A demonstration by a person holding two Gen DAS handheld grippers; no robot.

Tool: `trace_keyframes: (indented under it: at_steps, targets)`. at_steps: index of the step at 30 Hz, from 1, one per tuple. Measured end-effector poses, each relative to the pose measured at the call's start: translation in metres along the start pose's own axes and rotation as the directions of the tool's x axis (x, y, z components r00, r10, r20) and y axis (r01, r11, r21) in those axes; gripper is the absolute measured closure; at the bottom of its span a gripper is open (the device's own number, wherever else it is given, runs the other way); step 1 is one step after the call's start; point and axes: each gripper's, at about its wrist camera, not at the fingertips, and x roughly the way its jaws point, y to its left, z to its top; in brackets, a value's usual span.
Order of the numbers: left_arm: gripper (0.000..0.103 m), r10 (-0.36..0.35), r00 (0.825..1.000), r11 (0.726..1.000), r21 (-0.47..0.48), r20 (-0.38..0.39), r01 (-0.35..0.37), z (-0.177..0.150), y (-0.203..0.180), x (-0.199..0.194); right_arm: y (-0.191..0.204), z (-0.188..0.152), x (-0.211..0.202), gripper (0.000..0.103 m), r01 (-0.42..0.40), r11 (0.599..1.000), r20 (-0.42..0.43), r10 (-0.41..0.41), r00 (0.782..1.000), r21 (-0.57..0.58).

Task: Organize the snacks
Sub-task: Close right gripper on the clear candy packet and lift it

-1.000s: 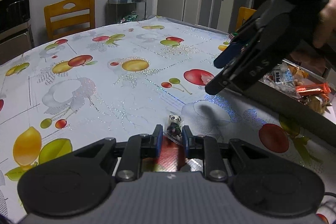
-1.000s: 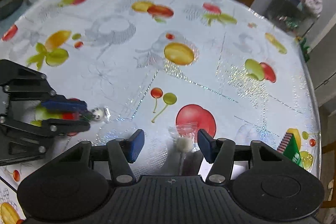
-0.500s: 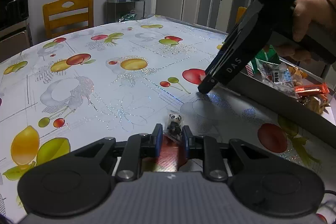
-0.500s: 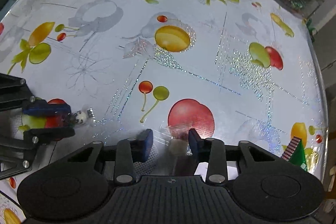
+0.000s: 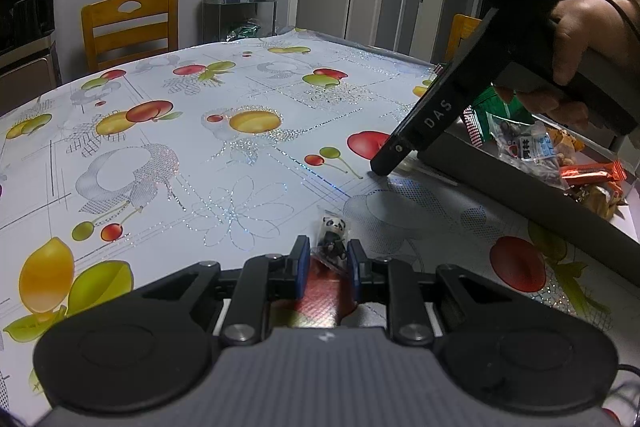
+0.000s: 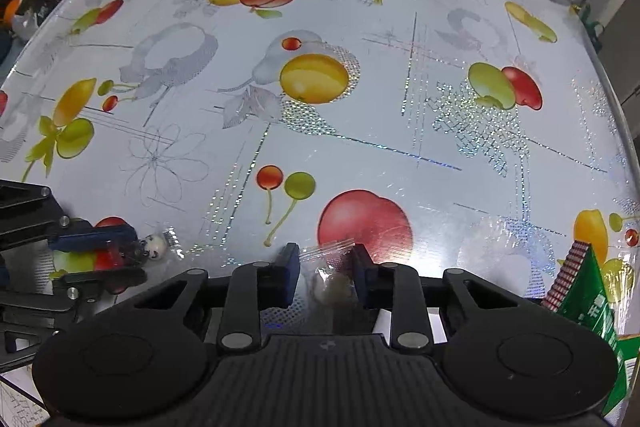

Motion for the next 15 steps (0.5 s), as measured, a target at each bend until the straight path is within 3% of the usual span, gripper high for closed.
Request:
trace_keyframes:
  at_steps: [6,15]
  targets:
    - [0.085,0.0,1.0,1.0,0.003,-0.001,0.0,0.0,0.0,0.0,0.026,-0.016,-0.008,0.074,-0.012,0.999,0.03,0.012,0.999,-0.033]
    - [0.085,-0.005,1.0,1.0,0.019,-0.001,0.005,0.0,-0.002,0.001,0.049,-0.059,-0.024,0.074,0.007,1.0,0.115,-0.01,0.993,0.028]
